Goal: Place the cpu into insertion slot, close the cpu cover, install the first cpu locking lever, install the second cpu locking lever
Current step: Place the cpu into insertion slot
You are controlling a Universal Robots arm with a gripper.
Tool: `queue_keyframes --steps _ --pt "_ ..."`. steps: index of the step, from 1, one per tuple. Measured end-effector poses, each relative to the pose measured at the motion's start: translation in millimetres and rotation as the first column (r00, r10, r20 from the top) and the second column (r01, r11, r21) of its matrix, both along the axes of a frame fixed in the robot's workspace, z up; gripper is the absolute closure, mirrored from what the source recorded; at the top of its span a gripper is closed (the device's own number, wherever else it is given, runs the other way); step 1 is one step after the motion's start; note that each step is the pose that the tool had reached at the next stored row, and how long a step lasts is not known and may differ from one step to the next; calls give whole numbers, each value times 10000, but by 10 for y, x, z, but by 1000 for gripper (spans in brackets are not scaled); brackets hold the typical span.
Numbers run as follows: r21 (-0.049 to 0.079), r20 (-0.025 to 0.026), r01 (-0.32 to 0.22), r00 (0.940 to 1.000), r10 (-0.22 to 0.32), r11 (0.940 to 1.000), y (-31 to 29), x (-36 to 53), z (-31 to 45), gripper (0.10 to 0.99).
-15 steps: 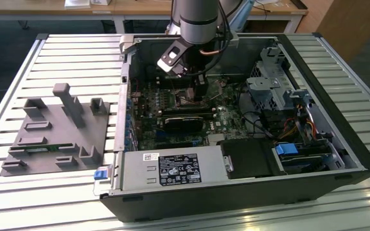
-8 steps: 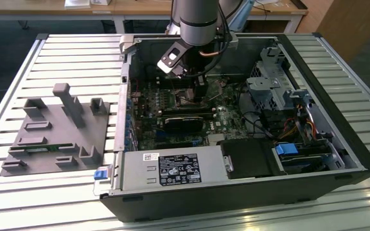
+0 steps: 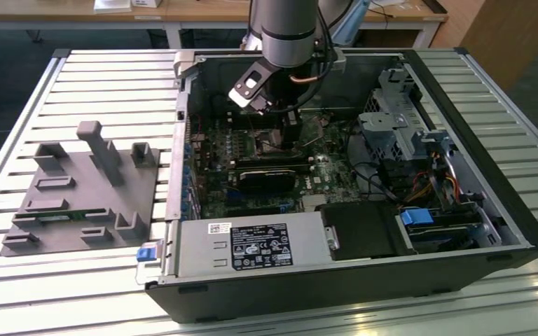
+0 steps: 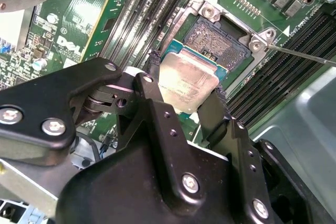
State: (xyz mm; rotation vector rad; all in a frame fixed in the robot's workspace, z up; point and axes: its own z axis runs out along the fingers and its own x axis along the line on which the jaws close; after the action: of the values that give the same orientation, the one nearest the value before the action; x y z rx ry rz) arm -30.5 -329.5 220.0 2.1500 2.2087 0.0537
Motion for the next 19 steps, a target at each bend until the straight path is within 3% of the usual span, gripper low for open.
queue_keyframes --steps 11,19 --pt "-2 -4 20 10000 -20 10000 8 -16 -32 549" --pt "0 -16 22 10000 -22 10000 94 -18 -55 549"
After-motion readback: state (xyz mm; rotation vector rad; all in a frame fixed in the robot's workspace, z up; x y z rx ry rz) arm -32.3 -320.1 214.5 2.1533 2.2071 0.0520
